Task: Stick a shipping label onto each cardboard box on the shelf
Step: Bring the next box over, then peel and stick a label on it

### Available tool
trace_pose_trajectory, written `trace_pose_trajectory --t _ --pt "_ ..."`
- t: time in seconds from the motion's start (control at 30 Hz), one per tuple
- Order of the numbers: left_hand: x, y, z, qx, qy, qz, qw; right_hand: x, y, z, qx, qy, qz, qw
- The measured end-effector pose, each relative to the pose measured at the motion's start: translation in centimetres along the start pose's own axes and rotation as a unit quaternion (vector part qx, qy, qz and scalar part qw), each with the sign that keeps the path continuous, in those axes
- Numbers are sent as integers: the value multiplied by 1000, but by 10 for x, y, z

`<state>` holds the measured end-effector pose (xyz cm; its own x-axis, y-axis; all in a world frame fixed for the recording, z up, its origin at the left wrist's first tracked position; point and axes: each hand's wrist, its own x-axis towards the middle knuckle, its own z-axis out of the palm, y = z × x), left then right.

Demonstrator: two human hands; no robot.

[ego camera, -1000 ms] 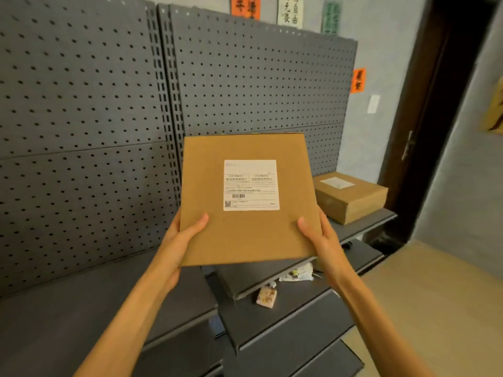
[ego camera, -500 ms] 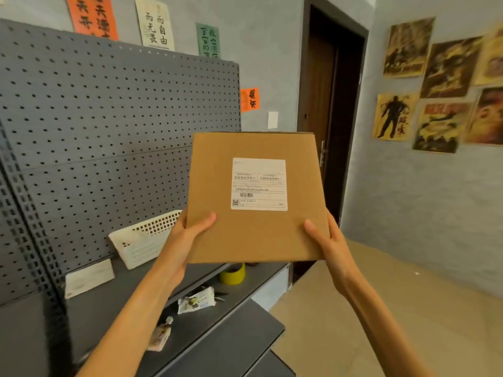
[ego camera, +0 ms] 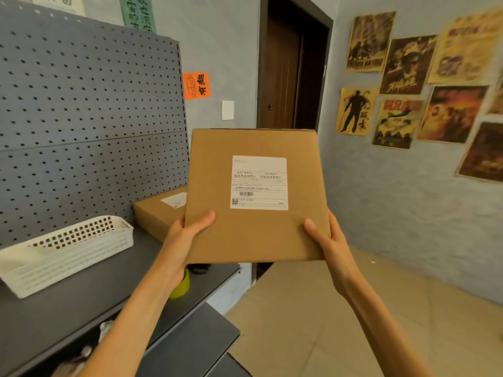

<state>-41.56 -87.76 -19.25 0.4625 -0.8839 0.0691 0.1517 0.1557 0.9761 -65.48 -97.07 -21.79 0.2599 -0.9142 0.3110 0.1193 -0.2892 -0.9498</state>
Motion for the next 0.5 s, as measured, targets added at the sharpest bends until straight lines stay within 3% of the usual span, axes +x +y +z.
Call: trace_pose_trajectory --t 0.27,0.5 --pt "87 -30 31 -9 12 5 1000 93 34 -20 -21 -11 8 1000" --pt "176 -41 29 -30 77 6 997 201 63 4 -43 -76 16 996"
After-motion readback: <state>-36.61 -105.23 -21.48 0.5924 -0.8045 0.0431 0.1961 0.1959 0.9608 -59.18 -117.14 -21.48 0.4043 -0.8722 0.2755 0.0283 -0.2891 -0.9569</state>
